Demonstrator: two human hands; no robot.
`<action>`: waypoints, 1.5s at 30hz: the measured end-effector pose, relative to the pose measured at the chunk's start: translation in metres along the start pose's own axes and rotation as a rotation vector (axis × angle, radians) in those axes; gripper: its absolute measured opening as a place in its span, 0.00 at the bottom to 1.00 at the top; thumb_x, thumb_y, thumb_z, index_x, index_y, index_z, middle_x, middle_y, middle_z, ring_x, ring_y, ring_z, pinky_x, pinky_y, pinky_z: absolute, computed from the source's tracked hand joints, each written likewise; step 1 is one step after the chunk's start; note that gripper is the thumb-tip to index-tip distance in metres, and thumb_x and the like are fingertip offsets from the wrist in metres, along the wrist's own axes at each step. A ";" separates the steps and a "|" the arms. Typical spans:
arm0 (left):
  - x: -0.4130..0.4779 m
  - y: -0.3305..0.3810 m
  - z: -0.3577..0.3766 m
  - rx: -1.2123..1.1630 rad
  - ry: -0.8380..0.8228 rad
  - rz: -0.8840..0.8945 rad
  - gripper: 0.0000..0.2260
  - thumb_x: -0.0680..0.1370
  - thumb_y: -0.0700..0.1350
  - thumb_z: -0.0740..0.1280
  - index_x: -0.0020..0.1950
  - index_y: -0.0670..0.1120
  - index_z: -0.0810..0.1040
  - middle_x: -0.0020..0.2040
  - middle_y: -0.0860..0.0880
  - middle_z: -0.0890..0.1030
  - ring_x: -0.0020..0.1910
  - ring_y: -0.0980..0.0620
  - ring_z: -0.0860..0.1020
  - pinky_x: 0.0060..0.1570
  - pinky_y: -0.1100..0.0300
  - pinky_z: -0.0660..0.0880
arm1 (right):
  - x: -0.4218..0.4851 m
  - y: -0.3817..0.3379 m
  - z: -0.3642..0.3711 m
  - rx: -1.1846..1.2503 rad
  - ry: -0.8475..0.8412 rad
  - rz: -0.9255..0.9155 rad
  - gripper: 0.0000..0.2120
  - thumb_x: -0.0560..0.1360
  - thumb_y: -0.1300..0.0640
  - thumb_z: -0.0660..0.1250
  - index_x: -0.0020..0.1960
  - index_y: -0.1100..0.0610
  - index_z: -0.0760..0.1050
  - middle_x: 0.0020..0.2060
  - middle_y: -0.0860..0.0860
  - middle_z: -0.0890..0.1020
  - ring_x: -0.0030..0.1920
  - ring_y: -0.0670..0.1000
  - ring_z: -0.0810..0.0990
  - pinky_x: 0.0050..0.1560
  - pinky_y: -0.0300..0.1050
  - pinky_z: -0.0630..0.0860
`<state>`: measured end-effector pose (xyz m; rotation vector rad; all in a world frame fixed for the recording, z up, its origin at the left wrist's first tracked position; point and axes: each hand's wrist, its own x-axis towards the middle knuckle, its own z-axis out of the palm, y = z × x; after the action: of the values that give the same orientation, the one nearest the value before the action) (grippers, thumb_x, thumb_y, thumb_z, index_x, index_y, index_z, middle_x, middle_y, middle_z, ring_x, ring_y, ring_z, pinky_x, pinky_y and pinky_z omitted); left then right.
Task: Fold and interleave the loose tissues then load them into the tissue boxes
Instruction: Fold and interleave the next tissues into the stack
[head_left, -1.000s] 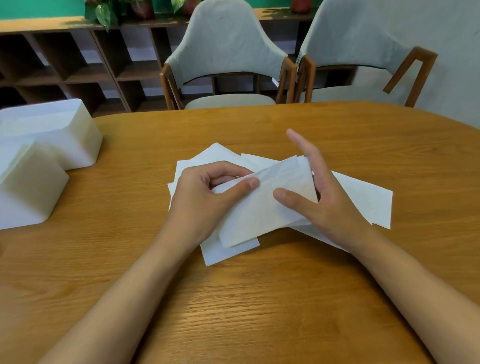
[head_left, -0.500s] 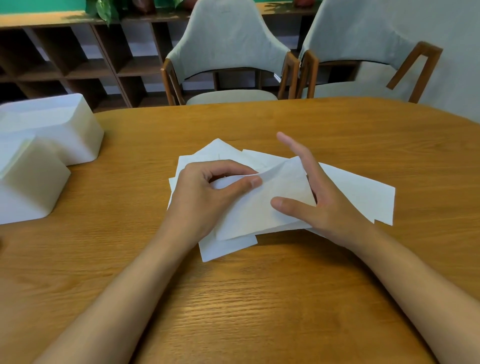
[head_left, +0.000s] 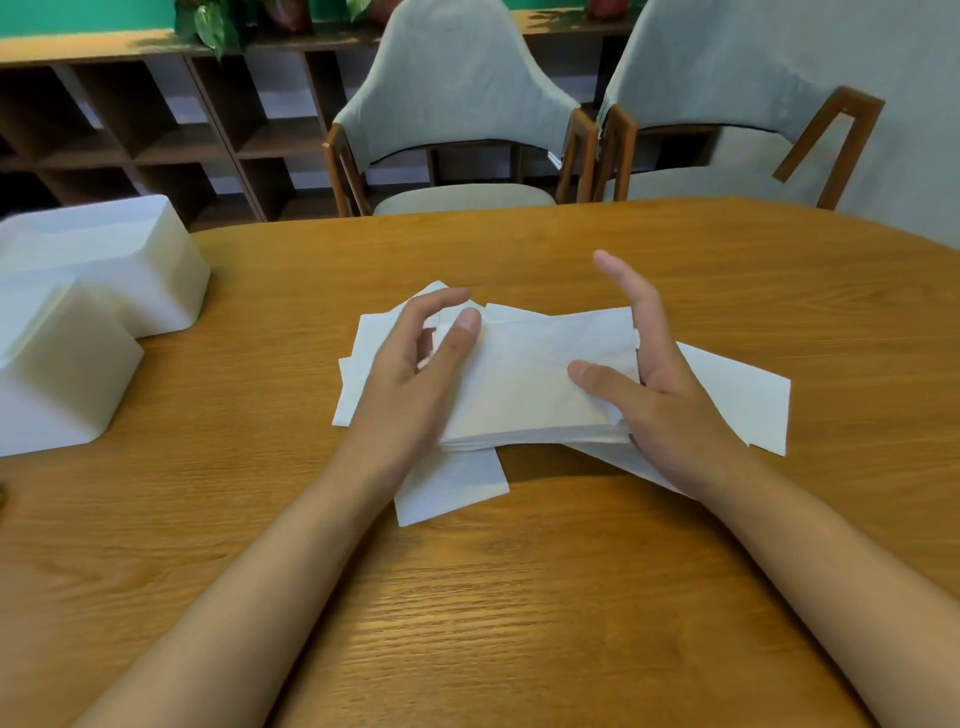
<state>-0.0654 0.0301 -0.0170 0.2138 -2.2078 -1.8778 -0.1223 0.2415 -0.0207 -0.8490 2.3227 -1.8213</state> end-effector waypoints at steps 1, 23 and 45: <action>-0.001 0.003 -0.001 -0.068 -0.086 -0.060 0.19 0.77 0.65 0.69 0.68 0.69 0.75 0.71 0.51 0.77 0.73 0.43 0.73 0.73 0.38 0.69 | 0.000 0.000 -0.001 0.032 0.014 0.022 0.36 0.79 0.63 0.67 0.77 0.36 0.57 0.70 0.21 0.59 0.70 0.24 0.55 0.63 0.20 0.58; -0.008 -0.001 0.008 -0.271 -0.234 0.035 0.26 0.83 0.34 0.66 0.74 0.61 0.74 0.70 0.50 0.77 0.67 0.42 0.78 0.68 0.40 0.75 | -0.001 -0.004 0.000 -0.011 0.004 0.046 0.25 0.80 0.54 0.67 0.72 0.34 0.67 0.62 0.18 0.68 0.62 0.22 0.64 0.54 0.18 0.63; 0.000 -0.010 -0.005 0.094 -0.267 0.072 0.24 0.77 0.44 0.77 0.71 0.61 0.77 0.67 0.60 0.79 0.66 0.57 0.78 0.64 0.59 0.76 | -0.008 -0.006 -0.005 -0.035 -0.065 0.164 0.27 0.74 0.55 0.76 0.68 0.36 0.75 0.56 0.31 0.78 0.57 0.39 0.78 0.51 0.37 0.79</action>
<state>-0.0649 0.0236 -0.0263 -0.1067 -2.4424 -1.8588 -0.1154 0.2485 -0.0155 -0.6875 2.3145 -1.6682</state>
